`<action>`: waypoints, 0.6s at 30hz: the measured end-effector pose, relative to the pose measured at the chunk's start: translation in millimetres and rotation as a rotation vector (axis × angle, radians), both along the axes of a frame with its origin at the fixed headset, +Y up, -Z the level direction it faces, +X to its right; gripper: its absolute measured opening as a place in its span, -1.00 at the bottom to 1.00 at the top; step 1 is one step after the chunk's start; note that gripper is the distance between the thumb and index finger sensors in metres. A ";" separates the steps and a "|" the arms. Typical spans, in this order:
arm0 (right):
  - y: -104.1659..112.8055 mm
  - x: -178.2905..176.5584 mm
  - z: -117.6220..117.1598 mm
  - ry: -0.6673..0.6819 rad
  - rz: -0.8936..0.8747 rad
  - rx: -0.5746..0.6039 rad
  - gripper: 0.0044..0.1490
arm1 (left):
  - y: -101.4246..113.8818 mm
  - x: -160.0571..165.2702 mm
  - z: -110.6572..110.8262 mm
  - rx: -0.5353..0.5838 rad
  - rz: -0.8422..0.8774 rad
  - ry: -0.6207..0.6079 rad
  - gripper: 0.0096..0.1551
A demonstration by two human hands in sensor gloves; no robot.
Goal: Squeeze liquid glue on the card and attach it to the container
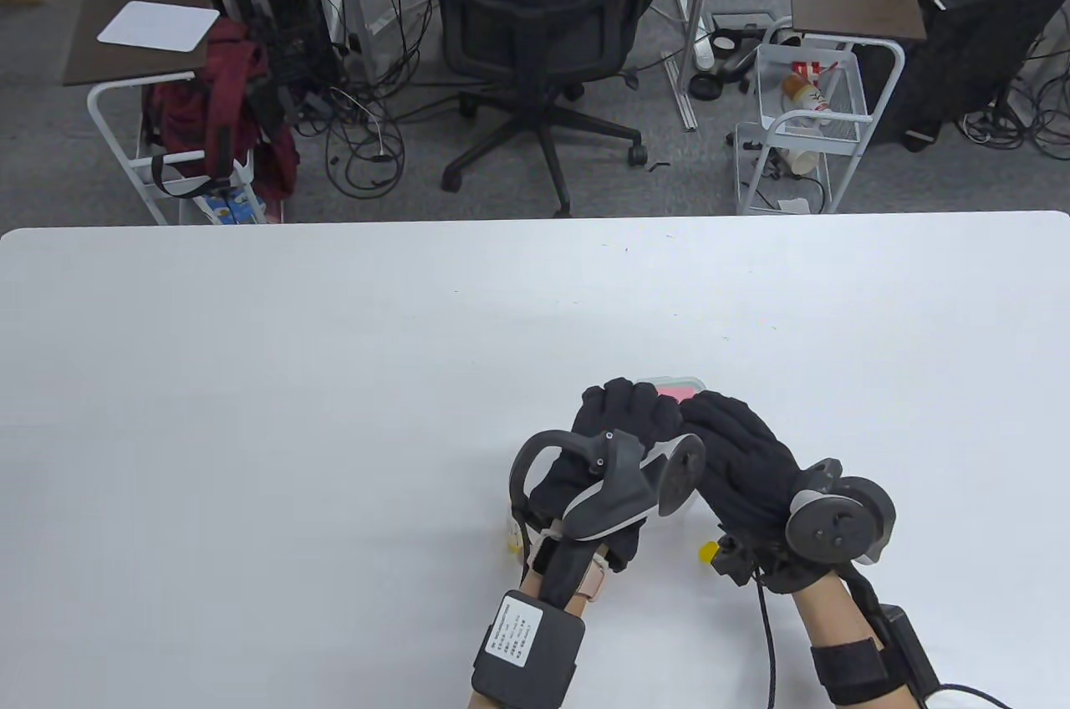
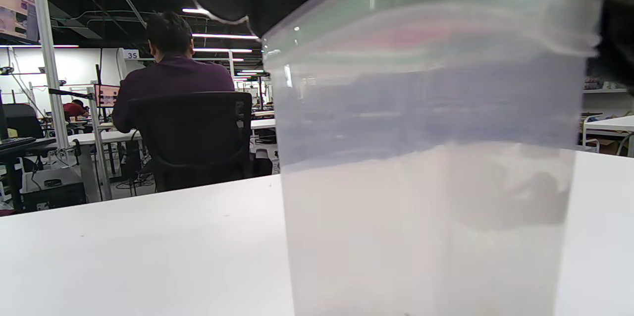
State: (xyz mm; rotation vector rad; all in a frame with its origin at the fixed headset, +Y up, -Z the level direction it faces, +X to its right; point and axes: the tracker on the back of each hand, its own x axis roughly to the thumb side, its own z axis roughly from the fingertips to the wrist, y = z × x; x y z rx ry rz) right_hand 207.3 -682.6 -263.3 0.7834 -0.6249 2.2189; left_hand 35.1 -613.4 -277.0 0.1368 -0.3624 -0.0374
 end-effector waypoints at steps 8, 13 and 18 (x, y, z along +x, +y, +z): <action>-0.1 -2.8 0.6 -0.009 0.004 0.001 -0.45 | 0.9 1.5 -2.5 -0.003 0.006 0.003 -0.49; -0.6 -3.1 0.4 -0.003 -0.006 -0.005 -0.46 | 4.0 1.0 7.2 0.004 -0.012 -0.037 -0.49; -0.2 -3.5 0.8 -0.005 0.001 0.001 -0.45 | 3.3 1.2 2.6 -0.010 -0.009 -0.012 -0.50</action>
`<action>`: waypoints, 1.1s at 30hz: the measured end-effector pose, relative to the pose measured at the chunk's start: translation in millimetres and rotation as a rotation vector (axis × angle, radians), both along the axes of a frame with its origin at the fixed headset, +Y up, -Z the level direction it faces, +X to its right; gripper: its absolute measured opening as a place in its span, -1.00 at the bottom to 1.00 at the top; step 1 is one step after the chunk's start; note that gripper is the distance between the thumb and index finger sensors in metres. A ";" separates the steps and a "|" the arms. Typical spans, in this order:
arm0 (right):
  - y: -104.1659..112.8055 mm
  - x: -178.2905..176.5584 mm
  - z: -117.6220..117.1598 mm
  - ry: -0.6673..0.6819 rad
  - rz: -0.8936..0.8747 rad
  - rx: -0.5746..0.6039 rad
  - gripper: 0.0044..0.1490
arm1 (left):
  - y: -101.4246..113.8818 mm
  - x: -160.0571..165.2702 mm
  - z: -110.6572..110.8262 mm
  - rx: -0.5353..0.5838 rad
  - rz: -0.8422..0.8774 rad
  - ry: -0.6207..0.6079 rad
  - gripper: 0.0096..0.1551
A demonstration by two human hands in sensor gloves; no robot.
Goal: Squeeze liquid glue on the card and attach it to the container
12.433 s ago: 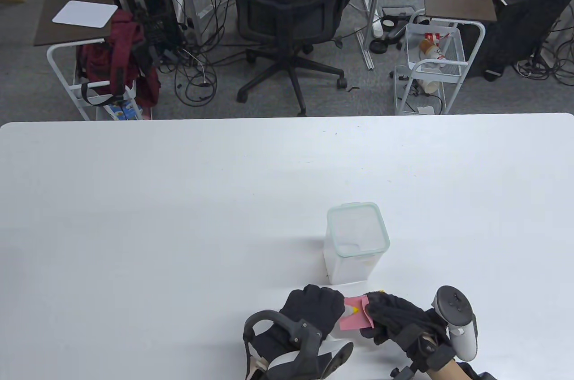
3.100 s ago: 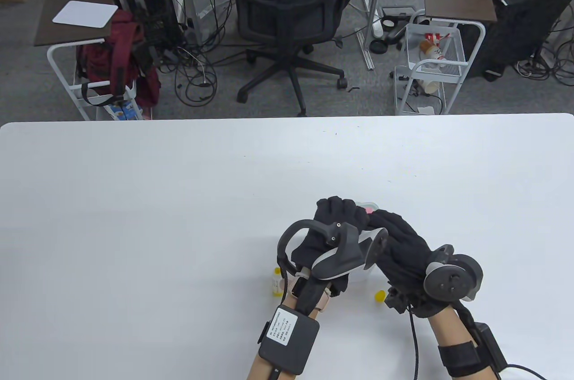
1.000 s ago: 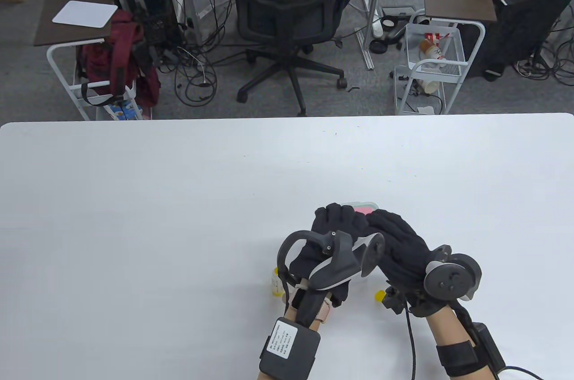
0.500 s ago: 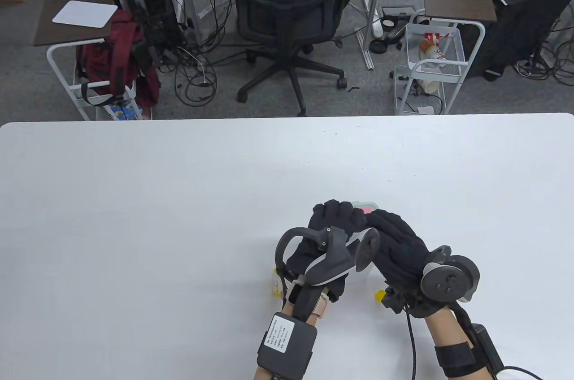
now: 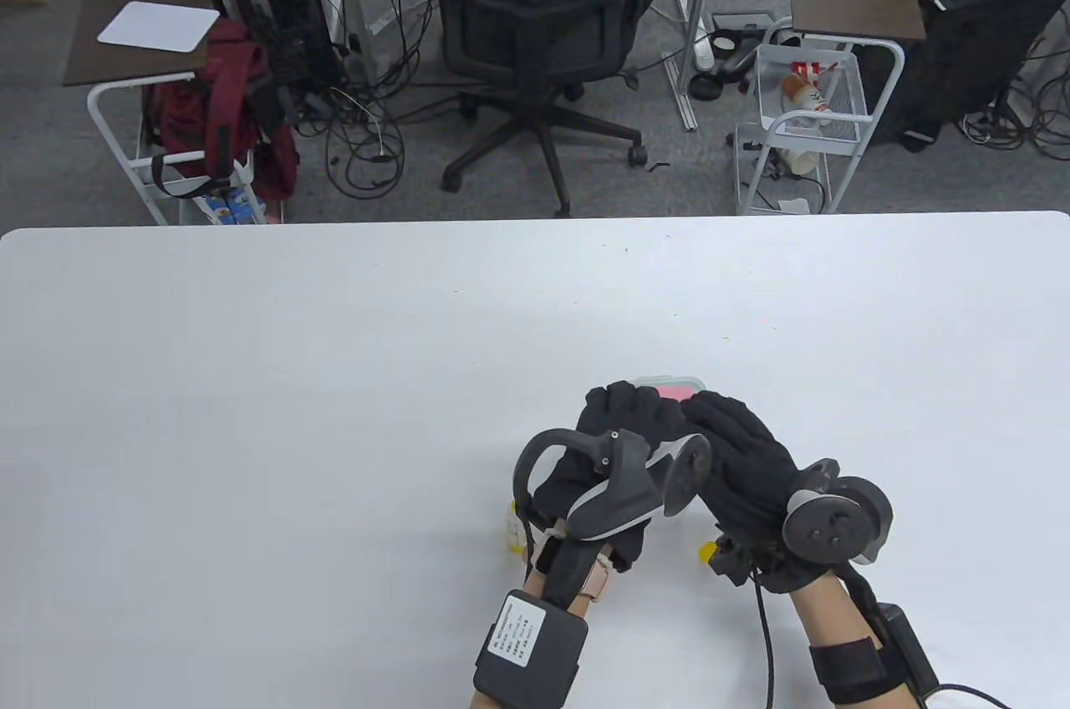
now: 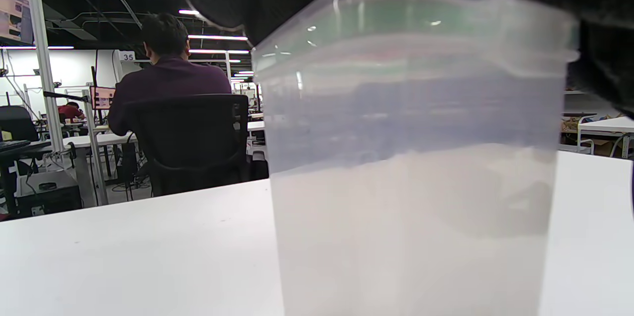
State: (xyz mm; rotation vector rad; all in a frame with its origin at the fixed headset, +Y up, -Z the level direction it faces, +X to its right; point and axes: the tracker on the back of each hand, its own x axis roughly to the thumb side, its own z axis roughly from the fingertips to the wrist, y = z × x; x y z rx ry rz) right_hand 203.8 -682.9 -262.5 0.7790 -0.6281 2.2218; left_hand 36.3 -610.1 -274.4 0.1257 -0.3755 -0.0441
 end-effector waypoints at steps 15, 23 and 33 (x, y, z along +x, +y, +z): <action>-0.2 -0.2 0.1 -0.003 -0.009 -0.006 -0.45 | -1.0 -2.3 4.0 0.021 0.014 -0.021 -0.50; 0.1 -0.1 -0.1 -0.006 0.003 0.006 -0.45 | -3.8 -1.9 -9.0 0.036 0.004 -0.012 -0.51; -0.1 -0.5 -0.4 -0.005 -0.002 0.000 -0.46 | -0.7 0.0 -4.4 0.027 0.013 -0.024 -0.52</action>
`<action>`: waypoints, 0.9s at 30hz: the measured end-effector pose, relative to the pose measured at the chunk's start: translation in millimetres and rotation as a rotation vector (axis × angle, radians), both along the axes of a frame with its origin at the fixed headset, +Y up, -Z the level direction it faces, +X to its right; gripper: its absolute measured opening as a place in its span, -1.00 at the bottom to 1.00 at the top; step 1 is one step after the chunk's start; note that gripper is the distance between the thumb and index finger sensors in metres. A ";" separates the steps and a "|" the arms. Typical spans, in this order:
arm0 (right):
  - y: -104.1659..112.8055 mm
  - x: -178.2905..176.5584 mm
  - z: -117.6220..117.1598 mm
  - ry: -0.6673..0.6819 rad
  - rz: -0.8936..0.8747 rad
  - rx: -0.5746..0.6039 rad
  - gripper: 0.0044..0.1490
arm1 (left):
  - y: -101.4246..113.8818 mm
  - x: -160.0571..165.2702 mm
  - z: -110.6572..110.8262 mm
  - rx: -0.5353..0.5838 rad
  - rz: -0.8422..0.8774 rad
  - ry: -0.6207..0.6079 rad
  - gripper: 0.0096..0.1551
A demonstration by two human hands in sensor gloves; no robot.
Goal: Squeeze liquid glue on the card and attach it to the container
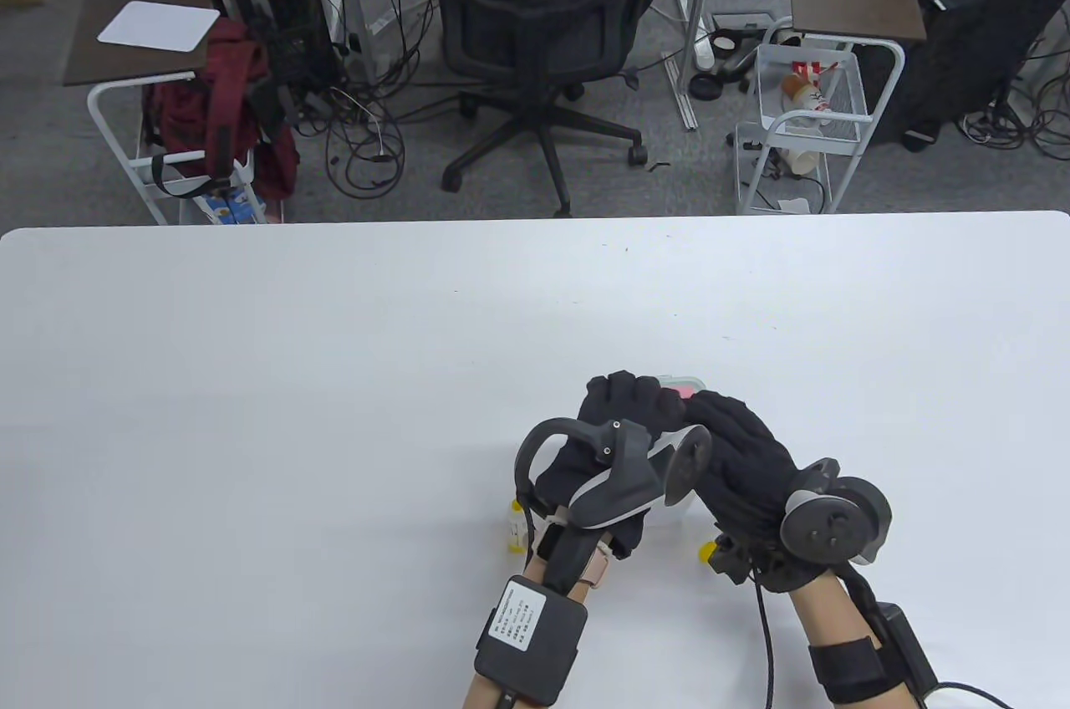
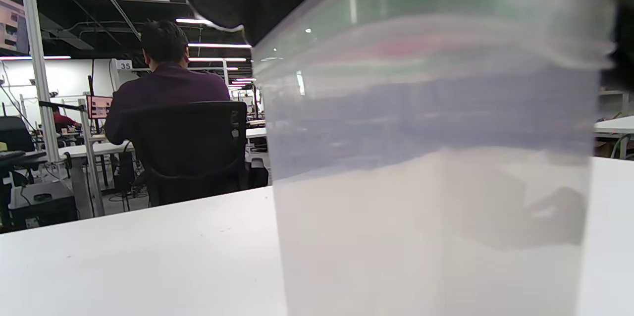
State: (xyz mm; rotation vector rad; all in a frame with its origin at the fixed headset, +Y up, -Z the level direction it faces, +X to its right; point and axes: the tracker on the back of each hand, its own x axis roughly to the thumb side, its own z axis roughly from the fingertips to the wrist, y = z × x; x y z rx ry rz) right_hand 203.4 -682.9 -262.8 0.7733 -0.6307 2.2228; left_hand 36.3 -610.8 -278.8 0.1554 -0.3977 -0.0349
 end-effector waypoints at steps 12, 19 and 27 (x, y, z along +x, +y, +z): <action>0.1 -0.3 0.0 0.004 -0.001 0.008 -0.45 | -3.2 2.6 -6.6 0.007 -0.023 0.040 -0.49; 0.6 -1.0 0.6 -0.008 0.006 0.007 -0.45 | -3.9 3.2 -5.0 0.008 -0.025 0.041 -0.49; -0.1 -1.2 0.6 -0.007 -0.002 0.005 -0.46 | -1.2 -3.0 10.2 -0.002 -0.035 -0.013 -0.49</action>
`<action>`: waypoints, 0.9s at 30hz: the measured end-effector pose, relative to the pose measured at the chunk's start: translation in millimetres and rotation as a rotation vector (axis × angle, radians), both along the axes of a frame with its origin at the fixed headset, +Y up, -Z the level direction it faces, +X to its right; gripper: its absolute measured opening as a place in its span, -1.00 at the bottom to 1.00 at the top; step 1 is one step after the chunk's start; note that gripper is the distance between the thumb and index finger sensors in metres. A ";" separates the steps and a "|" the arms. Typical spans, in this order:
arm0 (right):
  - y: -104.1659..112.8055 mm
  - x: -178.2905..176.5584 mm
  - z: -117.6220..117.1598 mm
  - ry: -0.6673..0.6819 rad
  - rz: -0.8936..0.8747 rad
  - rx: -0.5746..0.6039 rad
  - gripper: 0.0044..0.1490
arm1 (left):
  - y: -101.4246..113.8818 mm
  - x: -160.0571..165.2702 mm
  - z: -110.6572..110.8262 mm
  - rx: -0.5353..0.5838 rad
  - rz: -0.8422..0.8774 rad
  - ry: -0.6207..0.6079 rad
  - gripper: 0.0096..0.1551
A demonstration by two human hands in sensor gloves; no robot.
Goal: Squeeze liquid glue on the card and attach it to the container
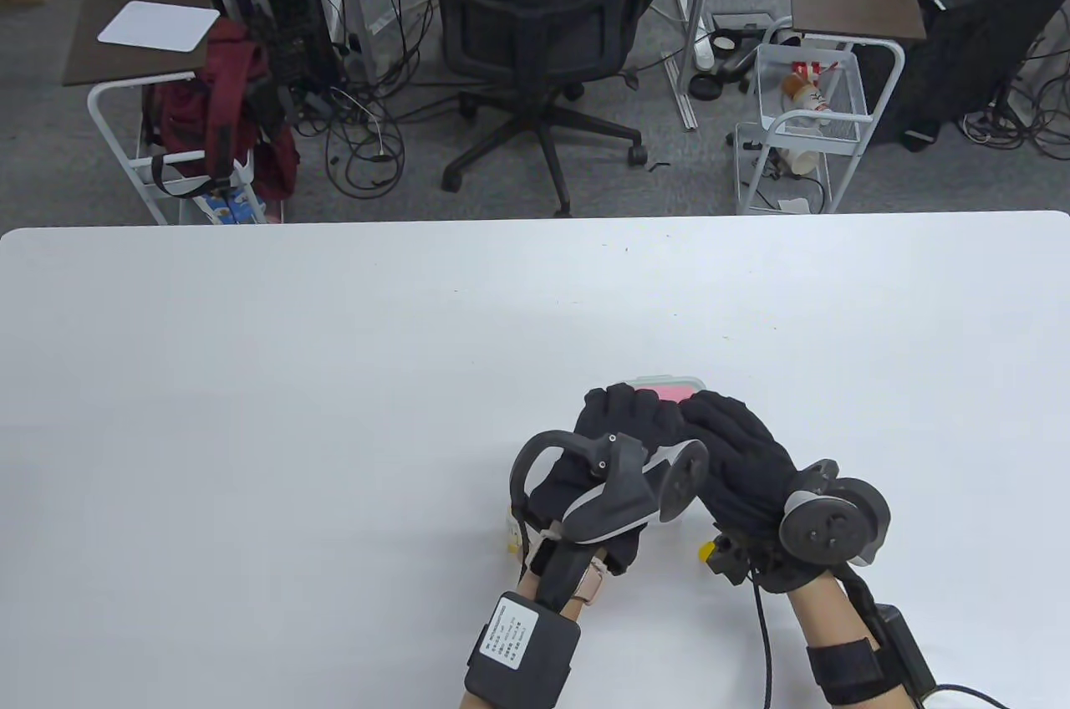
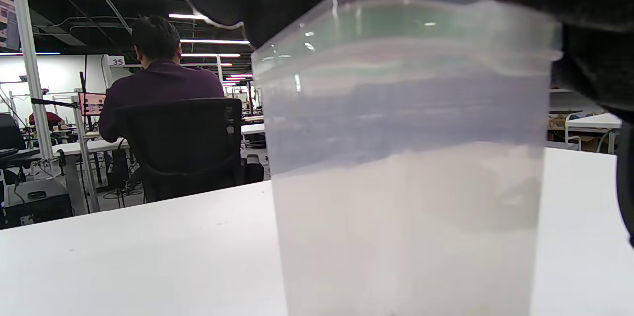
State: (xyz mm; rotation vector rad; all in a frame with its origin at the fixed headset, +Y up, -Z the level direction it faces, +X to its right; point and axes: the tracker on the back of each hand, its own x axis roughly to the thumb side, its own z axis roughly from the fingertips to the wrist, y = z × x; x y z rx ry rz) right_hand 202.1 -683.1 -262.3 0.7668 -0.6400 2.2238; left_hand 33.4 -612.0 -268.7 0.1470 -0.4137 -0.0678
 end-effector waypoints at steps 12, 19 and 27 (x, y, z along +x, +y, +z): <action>0.7 -0.3 -0.7 0.002 0.012 0.021 -0.45 | -3.8 7.2 -16.2 0.051 -0.031 0.042 -0.49; 0.6 -0.4 -0.4 -0.003 0.002 0.004 -0.46 | -5.2 3.0 -9.7 0.035 0.013 0.026 -0.49; -0.3 -0.7 -0.1 -0.004 0.000 0.002 -0.47 | -3.9 -3.4 3.7 0.045 0.008 -0.012 -0.49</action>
